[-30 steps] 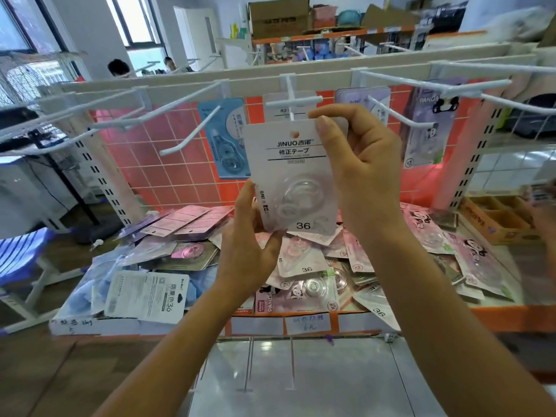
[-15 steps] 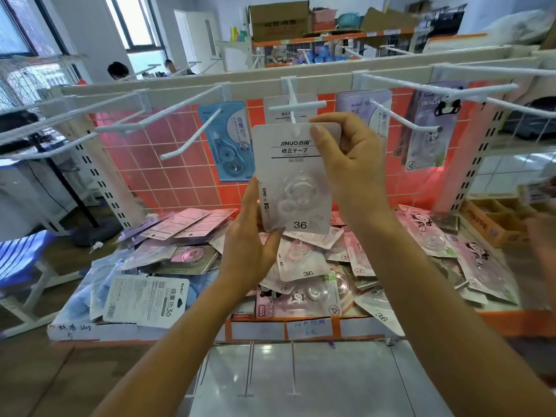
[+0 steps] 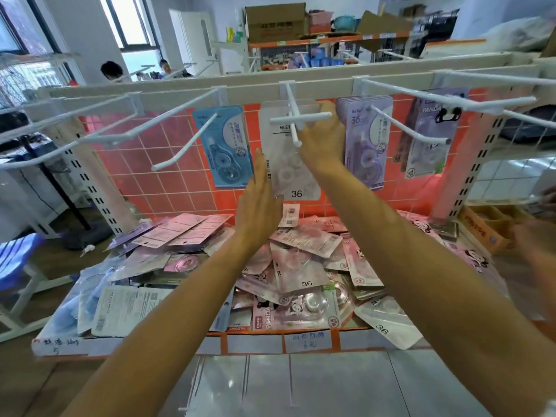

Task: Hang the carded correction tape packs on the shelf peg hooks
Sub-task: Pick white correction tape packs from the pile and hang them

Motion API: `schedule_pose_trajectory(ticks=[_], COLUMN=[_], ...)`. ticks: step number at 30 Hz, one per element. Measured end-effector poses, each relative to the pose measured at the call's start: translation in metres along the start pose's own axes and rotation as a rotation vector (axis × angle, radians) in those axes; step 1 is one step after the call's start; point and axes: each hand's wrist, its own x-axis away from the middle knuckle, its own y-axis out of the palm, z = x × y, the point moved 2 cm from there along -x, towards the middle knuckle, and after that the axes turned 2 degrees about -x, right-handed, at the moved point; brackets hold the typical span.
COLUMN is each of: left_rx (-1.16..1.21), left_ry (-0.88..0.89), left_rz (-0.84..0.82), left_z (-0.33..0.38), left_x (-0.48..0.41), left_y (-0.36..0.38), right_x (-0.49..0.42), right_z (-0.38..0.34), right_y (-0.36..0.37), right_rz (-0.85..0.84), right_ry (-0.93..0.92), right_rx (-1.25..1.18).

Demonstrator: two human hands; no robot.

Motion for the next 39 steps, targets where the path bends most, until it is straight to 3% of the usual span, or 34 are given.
schedule_pose_trajectory(ticks=[12, 16, 20, 24, 27, 32, 39], left_rx=[-0.087, -0.112, -0.235, -0.343, -0.347, -0.327, -0.345], left_ry=[-0.101, -0.123, -0.081, -0.144, -0.194, -0.048, -0.052], left_rz=[0.006, -0.038, -0.094, -0.188, -0.233, -0.354, -0.465], left_z=[-0.017, -0.012, -0.012, -0.018, -0.023, -0.020, -0.018], left_x=[-0.032, -0.034, -0.023, -0.004, 0.012, 0.038, 0.064], left_y=[0.019, 0.016, 0.017, 0.025, 0.030, 0.039, 0.059], right_x=[-0.016, -0.020, -0.012, 0.009, 0.032, 0.068, 0.097], right_z=[0.011, 0.014, 0.026, 0.047, 0.065, 0.109, 0.139], right_y=[0.015, 0.018, 0.022, 0.019, 0.013, -0.001, -0.021], right_rz=[-0.013, -0.029, -0.077, -0.075, -0.162, -0.431, -0.680], right_ry=[0.125, 0.196, 0.157, 0.191, 0.188, 0.174, 0.229], right_rx=[0.064, 0.042, 0.188, 0.141, 0.197, 0.464, 0.710])
